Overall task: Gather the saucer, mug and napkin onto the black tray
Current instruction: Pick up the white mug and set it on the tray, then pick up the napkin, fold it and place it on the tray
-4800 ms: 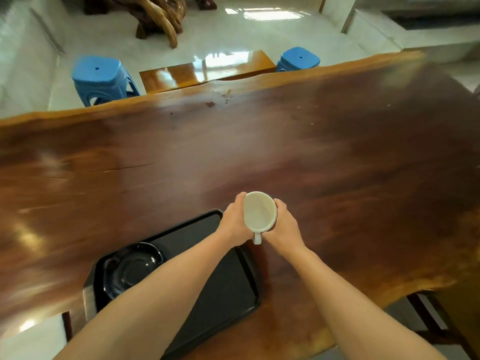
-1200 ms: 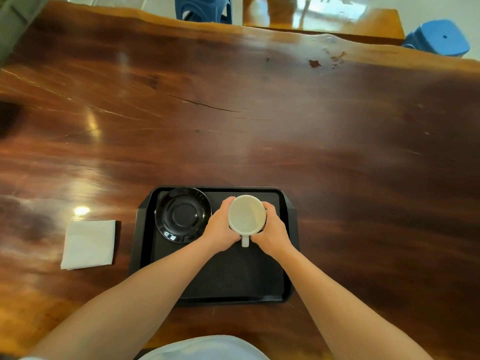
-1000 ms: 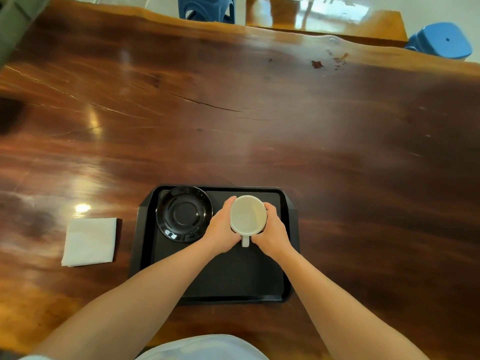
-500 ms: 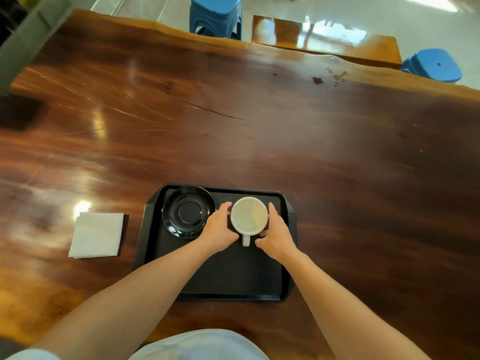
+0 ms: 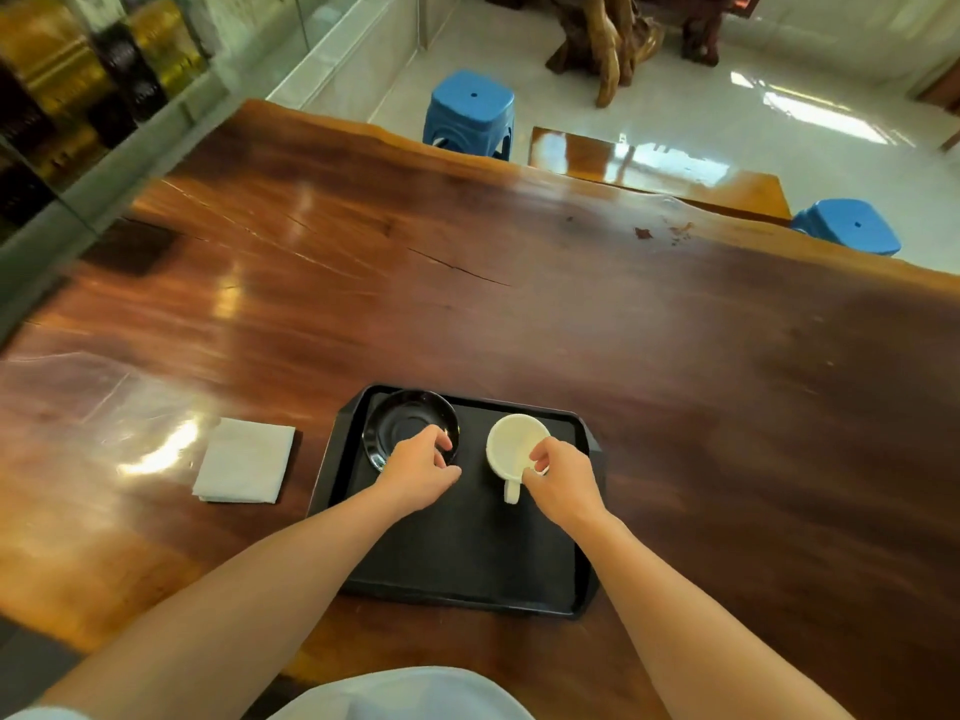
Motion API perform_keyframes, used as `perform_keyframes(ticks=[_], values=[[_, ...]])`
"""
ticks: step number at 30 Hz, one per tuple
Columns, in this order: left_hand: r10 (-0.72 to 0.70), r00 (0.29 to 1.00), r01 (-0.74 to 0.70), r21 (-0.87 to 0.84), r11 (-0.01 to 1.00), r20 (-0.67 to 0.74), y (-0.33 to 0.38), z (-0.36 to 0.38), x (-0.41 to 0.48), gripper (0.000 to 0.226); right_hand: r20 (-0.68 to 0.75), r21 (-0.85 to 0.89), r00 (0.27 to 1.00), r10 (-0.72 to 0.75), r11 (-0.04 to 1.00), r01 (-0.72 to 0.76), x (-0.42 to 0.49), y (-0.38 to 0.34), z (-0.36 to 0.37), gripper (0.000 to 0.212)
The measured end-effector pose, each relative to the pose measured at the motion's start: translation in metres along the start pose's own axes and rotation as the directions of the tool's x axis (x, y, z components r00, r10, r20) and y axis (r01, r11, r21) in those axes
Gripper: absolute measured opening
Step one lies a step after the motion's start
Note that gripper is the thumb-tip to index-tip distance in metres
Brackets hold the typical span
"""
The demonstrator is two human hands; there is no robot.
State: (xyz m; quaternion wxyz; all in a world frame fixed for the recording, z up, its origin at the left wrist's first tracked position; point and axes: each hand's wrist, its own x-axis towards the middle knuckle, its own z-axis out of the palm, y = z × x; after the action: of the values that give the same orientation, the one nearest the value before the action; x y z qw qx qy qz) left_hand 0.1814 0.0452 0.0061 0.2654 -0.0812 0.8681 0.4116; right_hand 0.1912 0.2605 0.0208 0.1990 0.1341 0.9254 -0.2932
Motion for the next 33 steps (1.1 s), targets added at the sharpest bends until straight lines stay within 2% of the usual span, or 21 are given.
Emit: perform_keyframes(ticks=[3, 8, 15, 26, 33], values=[[0.005, 1.0, -0.005, 0.022, 1.0, -0.017, -0.01, -0.013, -0.01, 0.01, 0.018, 0.03, 0.999, -0.042, 0.999, 0.041, -0.005, -0.014, 0.009, 0.015], [-0.019, 0.998, 0.022, 0.036, 0.999, -0.058, -0.029, -0.029, -0.028, 0.004, 0.101, 0.068, 0.99, -0.097, 0.994, 0.091, -0.014, -0.038, 0.029, 0.005], [-0.079, 0.987, 0.1, 0.156, 0.983, -0.137, -0.068, -0.059, -0.061, 0.006, 0.197, -0.023, 0.953, -0.229, 0.971, 0.238, -0.023, -0.083, 0.06, 0.01], [-0.164, 0.941, 0.249, 0.275, 0.929, -0.296, -0.131, -0.094, -0.099, 0.008, 0.392, -0.061, 0.858, -0.331, 0.922, 0.383, -0.034, -0.137, 0.116, 0.009], [-0.179, 0.931, 0.298, 0.378, 0.876, -0.318, -0.149, -0.118, -0.102, 0.009, 0.456, -0.146, 0.802, -0.386, 0.857, 0.495, -0.032, -0.169, 0.136, 0.014]])
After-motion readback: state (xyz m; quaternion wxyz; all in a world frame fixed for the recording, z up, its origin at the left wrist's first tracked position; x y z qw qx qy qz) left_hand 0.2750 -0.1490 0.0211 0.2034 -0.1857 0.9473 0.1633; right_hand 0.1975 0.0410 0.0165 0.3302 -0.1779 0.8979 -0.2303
